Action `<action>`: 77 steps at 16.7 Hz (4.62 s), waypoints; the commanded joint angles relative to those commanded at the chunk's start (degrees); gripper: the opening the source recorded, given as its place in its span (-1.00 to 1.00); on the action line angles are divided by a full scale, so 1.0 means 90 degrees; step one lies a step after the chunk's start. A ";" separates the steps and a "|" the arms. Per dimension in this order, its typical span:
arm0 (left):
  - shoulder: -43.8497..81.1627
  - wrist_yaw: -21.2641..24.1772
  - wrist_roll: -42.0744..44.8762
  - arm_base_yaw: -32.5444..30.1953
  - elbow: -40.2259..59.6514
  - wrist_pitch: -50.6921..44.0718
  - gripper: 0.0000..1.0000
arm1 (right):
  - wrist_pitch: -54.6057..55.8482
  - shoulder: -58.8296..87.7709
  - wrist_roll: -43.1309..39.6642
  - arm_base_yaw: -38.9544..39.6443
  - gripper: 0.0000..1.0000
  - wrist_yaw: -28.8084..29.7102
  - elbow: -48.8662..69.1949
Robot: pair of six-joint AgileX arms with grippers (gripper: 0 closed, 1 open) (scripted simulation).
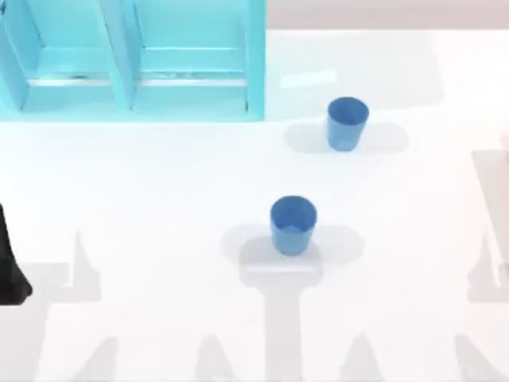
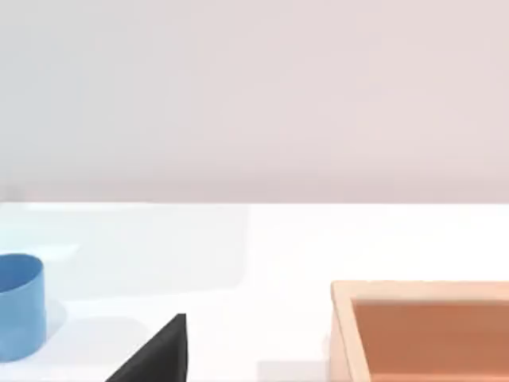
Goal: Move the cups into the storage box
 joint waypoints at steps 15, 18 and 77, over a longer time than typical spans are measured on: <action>0.0000 0.0000 0.0000 0.0000 0.0000 0.0000 1.00 | -0.4237 0.5273 0.2613 0.1346 1.00 -0.0102 0.4411; 0.0000 0.0000 0.0000 0.0000 0.0000 0.0000 1.00 | -0.5568 0.7132 0.3349 0.1846 1.00 -0.0115 0.6067; 0.0000 0.0000 0.0000 0.0000 0.0000 0.0000 1.00 | -0.6719 1.4390 0.4145 0.4017 -1.00 0.0022 1.1111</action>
